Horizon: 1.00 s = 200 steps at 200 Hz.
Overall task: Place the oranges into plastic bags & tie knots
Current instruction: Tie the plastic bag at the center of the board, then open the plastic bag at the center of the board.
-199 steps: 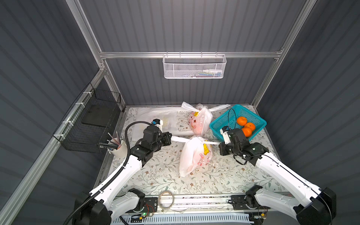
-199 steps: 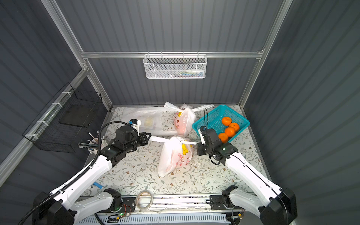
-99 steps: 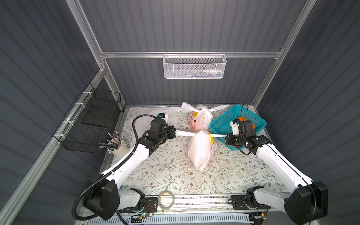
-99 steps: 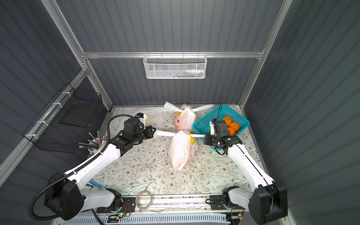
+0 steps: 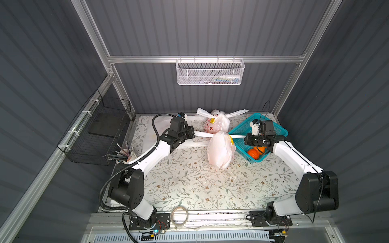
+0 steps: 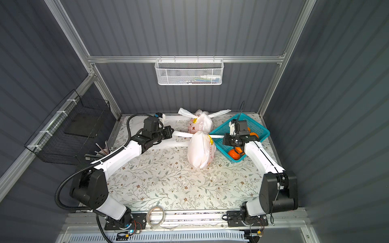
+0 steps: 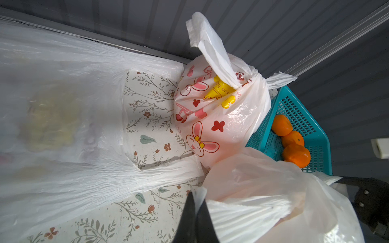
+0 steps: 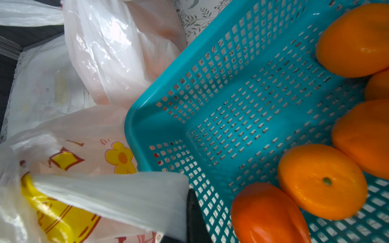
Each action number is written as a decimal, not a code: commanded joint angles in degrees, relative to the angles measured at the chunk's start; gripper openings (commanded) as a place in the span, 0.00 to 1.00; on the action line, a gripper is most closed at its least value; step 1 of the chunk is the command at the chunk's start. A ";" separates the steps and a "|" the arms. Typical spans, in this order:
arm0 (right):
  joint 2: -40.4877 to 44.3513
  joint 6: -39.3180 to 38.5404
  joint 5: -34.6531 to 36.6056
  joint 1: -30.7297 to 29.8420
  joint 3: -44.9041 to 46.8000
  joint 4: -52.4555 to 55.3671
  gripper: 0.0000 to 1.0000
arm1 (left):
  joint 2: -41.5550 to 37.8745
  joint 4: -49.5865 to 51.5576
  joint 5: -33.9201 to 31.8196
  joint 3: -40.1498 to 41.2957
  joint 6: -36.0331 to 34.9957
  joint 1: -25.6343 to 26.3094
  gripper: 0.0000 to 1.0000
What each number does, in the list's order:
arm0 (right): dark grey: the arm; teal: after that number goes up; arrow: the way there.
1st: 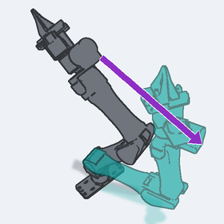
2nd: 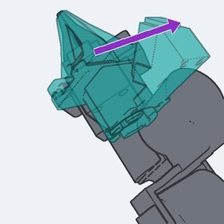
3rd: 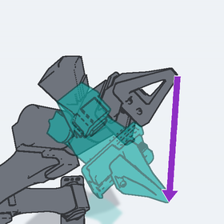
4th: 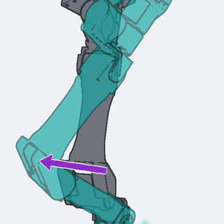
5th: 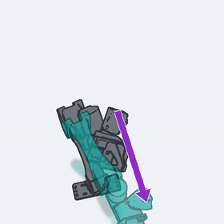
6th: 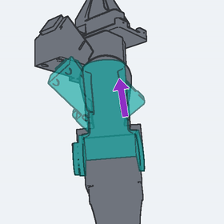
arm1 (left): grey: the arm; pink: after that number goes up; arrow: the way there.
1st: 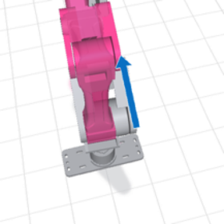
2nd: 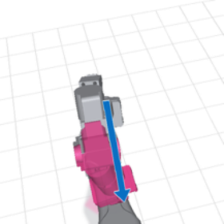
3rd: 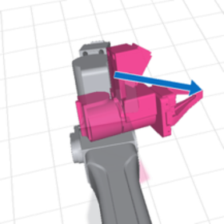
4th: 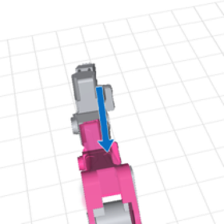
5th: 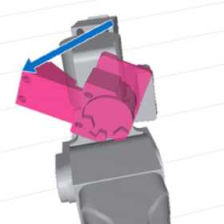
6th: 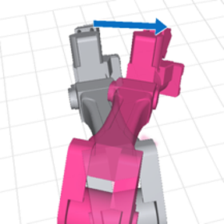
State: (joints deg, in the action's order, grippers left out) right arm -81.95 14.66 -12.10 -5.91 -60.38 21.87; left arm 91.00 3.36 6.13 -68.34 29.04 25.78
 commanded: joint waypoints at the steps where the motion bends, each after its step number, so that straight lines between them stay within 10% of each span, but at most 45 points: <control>1: 5.04 0.49 2.72 3.06 3.81 0.82 0.12 | -1.24 -1.14 -0.43 3.16 -1.09 -3.29 0.00; 25: 10.36 1.75 -2.17 3.09 6.33 2.48 0.29 | -2.35 -1.90 6.59 6.34 -0.33 -3.19 0.08; 52: 15.15 2.41 -6.51 3.27 7.40 5.77 0.45 | -4.48 -1.81 10.82 8.86 0.67 -3.19 0.44; 90: 22.45 1.61 -3.57 4.61 4.75 10.41 0.68 | -9.45 9.11 -0.41 4.20 -5.62 -3.67 0.78; 200: 28.24 2.74 0.68 6.35 7.26 6.62 0.92 | 16.79 28.19 -9.46 -25.40 -20.27 -10.05 0.81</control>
State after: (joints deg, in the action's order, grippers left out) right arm -54.28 17.04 -12.40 0.01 -54.48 29.58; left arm 100.68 24.53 -1.02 -89.67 13.50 15.44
